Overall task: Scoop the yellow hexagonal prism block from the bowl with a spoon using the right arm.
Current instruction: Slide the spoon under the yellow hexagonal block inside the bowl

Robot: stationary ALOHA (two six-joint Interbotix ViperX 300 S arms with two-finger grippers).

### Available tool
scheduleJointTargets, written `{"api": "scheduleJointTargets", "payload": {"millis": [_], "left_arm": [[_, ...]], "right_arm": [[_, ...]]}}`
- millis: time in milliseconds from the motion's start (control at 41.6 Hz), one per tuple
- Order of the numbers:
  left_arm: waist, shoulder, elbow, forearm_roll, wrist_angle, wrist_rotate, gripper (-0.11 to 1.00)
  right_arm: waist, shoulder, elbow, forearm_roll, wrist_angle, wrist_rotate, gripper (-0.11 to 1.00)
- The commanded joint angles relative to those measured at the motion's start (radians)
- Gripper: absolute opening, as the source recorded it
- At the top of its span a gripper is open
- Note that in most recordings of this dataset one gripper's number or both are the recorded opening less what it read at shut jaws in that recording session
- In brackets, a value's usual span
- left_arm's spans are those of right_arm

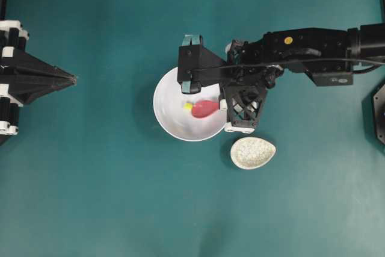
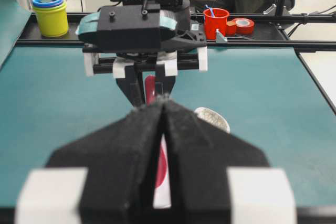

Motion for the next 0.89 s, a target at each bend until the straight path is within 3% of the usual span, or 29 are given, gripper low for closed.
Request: {"api": "scheduleJointTargets", "payload": {"millis": [0, 385, 553, 865], "left_arm": [[-0.002, 0.006, -0.014, 0.003, -0.002, 0.000, -0.01], [-0.002, 0.006, -0.014, 0.003, -0.002, 0.000, -0.01], [0.000, 0.006, -0.014, 0.003, -0.003, 0.000, -0.01], [-0.002, 0.008, -0.014, 0.003, -0.003, -0.002, -0.01]], "right_arm": [[-0.003, -0.011, -0.014, -0.002, -0.035, -0.002, 0.24], [-0.005, 0.011, -0.014, -0.023, -0.175, -0.002, 0.24], [-0.009, 0.011, -0.014, -0.046, -0.196, 0.005, 0.24], [-0.015, 0.000, -0.014, -0.046, -0.222, 0.006, 0.24]]}}
